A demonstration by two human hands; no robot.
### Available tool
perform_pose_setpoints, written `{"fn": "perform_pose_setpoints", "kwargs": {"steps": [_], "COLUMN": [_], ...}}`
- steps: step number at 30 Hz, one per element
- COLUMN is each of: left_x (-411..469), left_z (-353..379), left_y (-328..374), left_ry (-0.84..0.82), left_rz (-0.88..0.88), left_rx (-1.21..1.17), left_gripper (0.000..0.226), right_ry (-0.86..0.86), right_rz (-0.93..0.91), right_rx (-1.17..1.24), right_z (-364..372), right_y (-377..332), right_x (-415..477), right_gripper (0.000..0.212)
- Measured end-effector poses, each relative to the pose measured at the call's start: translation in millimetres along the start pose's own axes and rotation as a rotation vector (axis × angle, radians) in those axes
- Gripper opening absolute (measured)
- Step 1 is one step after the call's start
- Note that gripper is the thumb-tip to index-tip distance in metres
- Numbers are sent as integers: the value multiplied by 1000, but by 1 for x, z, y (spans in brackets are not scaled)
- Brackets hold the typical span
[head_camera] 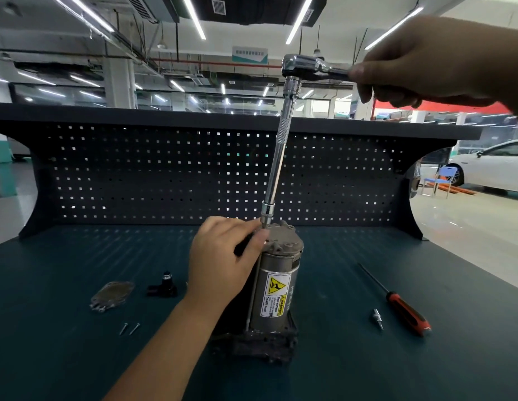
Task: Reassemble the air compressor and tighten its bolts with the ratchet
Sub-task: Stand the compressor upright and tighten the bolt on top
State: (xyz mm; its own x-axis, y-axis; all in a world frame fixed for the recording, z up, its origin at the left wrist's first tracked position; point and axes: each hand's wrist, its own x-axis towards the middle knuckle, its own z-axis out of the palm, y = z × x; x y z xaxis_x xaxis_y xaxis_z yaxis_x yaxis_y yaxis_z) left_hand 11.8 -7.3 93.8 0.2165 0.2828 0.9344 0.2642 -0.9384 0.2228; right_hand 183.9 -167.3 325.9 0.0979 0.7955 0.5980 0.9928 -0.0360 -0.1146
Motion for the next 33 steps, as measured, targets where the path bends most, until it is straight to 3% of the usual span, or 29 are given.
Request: {"fn": "perform_pose_setpoints", "kwargs": {"steps": [6, 9, 15, 19, 24, 28, 30, 33], "left_x": [27, 35, 24, 17, 17, 30, 36, 44], "left_z": [-14, -17, -9, -4, 4, 4, 5, 2], "left_y": [13, 12, 17, 15, 10, 5, 2, 3], "left_ry": [-316, -436, -353, -172, -68, -174, -240, -309], "left_rz": [-369, -463, -302, -216, -46, 67, 57, -106], "left_rx": [-331, -361, -107, 86, 41, 14, -47, -333], "left_gripper": [56, 36, 69, 69, 55, 56, 60, 49], "right_ry": [-8, -11, -21, -12, 1, -20, -19, -20], "right_rz": [-31, -30, -24, -24, -21, -37, -45, -54], "right_rx": [-1, 9, 16, 20, -4, -15, -19, -4], "right_z": [-3, -3, -4, -2, -2, -4, -4, -4], "right_y": [2, 5, 7, 5, 4, 1, 1, 4], "right_x": [-1, 0, -1, 0, 1, 1, 2, 4], "right_gripper": [58, 58, 57, 57, 45, 52, 53, 53]}}
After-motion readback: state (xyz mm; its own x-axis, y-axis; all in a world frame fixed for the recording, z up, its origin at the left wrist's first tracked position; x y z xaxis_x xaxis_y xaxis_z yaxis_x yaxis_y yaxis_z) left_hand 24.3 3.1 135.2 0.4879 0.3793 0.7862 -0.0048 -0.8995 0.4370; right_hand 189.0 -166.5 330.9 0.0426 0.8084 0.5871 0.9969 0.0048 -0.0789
